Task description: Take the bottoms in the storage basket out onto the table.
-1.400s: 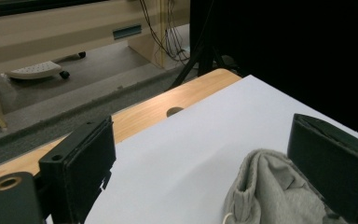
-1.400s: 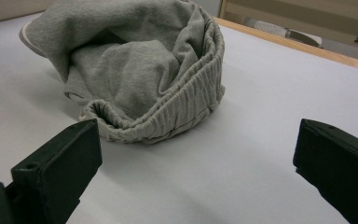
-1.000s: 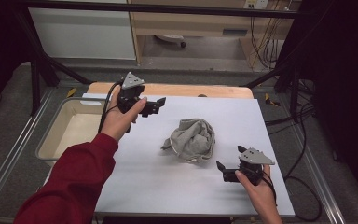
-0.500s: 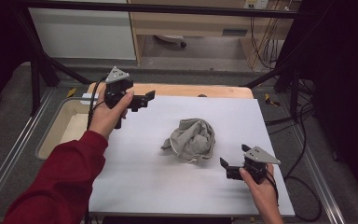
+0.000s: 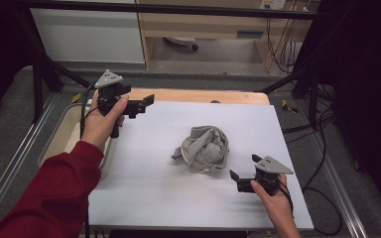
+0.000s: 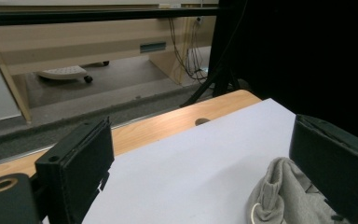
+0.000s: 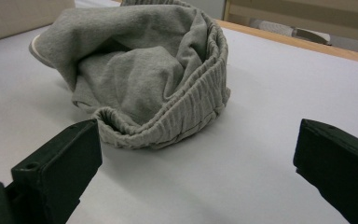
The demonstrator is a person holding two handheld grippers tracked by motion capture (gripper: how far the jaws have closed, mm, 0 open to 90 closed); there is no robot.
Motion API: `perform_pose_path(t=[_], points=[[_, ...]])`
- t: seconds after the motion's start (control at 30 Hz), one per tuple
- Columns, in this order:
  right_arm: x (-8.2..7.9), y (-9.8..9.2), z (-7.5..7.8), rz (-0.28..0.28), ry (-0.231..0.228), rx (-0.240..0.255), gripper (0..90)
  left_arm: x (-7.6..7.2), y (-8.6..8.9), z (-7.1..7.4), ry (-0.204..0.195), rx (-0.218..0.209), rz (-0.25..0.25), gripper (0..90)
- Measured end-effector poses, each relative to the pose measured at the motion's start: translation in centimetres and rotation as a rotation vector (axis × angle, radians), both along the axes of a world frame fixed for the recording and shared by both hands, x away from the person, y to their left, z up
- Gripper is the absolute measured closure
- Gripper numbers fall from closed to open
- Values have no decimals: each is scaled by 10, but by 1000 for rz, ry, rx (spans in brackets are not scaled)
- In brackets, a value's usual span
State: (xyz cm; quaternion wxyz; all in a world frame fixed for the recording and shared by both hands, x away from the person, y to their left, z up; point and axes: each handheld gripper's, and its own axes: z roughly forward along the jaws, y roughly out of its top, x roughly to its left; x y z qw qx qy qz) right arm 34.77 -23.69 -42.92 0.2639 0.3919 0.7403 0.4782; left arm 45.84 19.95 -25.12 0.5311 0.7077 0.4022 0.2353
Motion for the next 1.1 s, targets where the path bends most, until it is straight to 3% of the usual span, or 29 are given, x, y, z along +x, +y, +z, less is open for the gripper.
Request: perform_pose_path(t=[0.17, 0.53, 1.1], points=[[-1, 0, 1, 1, -2, -4, 14, -9, 13, 4, -2, -1, 16, 62], [3, 0, -2, -18, 17, -3, 15, -31, 37, -5, 17, 26, 50, 61], [-3, -4, -1, -26, 8, -24, 14, -60, 42, -28, 15, 39, 63, 59]])
